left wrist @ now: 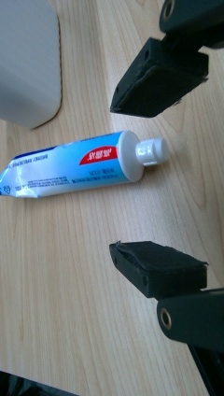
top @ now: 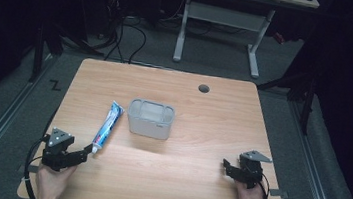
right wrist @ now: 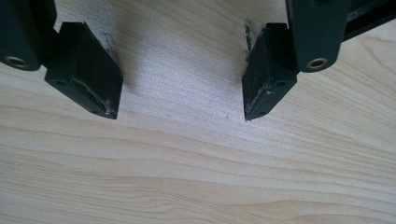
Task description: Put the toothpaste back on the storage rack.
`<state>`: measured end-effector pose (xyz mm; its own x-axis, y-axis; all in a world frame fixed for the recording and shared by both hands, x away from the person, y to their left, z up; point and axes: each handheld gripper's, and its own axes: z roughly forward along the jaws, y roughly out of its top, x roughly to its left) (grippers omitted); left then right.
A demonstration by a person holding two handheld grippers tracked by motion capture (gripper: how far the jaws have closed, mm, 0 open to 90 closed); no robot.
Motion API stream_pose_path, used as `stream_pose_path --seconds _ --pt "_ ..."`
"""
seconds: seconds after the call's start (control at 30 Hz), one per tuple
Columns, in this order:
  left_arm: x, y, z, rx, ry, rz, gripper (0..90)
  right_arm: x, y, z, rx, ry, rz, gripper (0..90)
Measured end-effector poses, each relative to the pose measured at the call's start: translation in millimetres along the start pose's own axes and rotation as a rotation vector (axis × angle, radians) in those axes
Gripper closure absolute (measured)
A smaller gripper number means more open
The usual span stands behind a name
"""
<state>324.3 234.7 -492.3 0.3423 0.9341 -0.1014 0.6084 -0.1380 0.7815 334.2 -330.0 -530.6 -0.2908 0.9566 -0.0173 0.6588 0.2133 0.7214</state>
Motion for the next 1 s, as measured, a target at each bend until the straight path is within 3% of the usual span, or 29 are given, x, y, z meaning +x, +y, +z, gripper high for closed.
stream_pose_path --seconds 0.27,0.5,0.6,0.7,1.0 --pt "-9.0 11.0 2.7 0.052 0.002 0.003 28.4 0.2 -0.2 -0.1 0.0 0.001 0.0 29.0" --pt "-20.1 29.9 11.2 0.084 -0.019 0.056 28.1 0.2 -0.2 -0.1 -0.001 0.001 -0.001 29.0" --pt "-26.2 41.8 18.9 0.097 -0.031 0.101 27.3 0.3 -0.2 -0.2 0.0 0.003 0.0 29.0" --pt "-30.8 50.1 25.7 0.116 -0.016 0.135 27.3 0.2 -0.3 -0.2 0.0 0.004 -0.003 28.9" --pt "-34.0 70.0 43.1 0.169 0.001 0.159 28.8 0.2 -0.3 -0.3 0.0 0.005 -0.003 28.9"
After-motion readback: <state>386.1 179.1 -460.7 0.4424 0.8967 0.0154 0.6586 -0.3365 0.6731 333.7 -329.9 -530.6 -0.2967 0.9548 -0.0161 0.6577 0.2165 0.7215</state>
